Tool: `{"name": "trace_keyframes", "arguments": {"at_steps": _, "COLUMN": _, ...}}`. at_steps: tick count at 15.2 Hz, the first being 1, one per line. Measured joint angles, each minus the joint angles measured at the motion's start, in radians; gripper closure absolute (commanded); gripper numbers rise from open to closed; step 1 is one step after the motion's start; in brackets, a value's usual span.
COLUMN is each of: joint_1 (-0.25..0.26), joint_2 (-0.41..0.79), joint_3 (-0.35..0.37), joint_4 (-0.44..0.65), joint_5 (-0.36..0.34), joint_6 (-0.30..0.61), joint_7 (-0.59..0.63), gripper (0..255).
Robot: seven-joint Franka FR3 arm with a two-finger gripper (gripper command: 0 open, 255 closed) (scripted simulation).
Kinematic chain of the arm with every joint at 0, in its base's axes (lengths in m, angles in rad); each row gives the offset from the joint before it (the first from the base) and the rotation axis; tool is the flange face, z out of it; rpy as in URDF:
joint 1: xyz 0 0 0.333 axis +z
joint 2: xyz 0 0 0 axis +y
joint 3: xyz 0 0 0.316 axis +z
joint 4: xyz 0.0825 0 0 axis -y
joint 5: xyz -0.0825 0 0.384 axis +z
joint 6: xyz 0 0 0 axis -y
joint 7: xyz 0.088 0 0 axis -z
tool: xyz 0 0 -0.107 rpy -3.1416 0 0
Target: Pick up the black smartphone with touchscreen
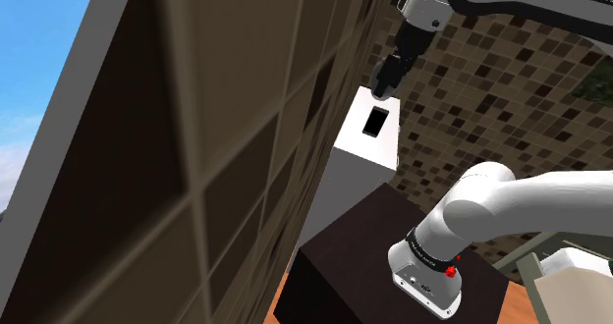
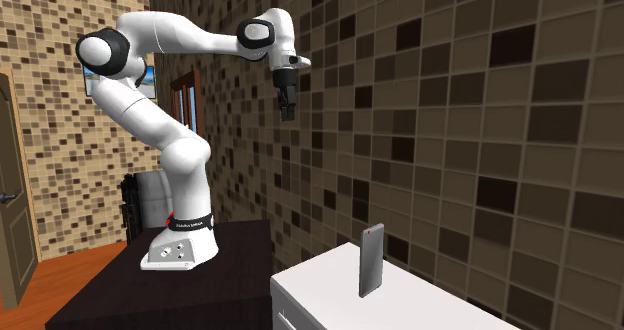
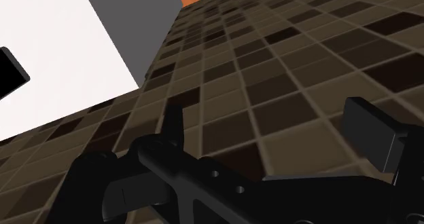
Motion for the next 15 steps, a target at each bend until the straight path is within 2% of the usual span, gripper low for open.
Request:
{"name": "trace_keyframes", "arguments": {"at_steps": 2, "joint_1": -0.002, "joint_2": -0.004, "joint_3": -0.012, "joint_4": -0.01, "joint_5": -0.006, "joint_6": 0.006, "joint_7": -0.014, "gripper": 0}}
{"name": "trace_keyframes", "arguments": {"at_steps": 5, "joint_1": -0.012, "joint_2": 0.006, "joint_3": -0.071, "joint_4": -0.034, "joint_5": -0.039, "joint_6": 0.043, "joint_7": -0.09, "gripper": 0}}
{"name": "trace_keyframes", "arguments": {"at_steps": 10, "joint_1": -0.037, "joint_2": 0.033, "joint_3": -0.203, "joint_4": -0.08, "joint_5": -0.109, "joint_6": 0.124, "joint_7": -0.249, "gripper": 0}}
{"name": "trace_keyframes", "arguments": {"at_steps": 15, "joint_1": -0.049, "joint_2": 0.12, "joint_3": -0.331, "joint_4": -0.074, "joint_5": -0.159, "joint_6": 0.215, "joint_7": -0.403, "gripper": 0}}
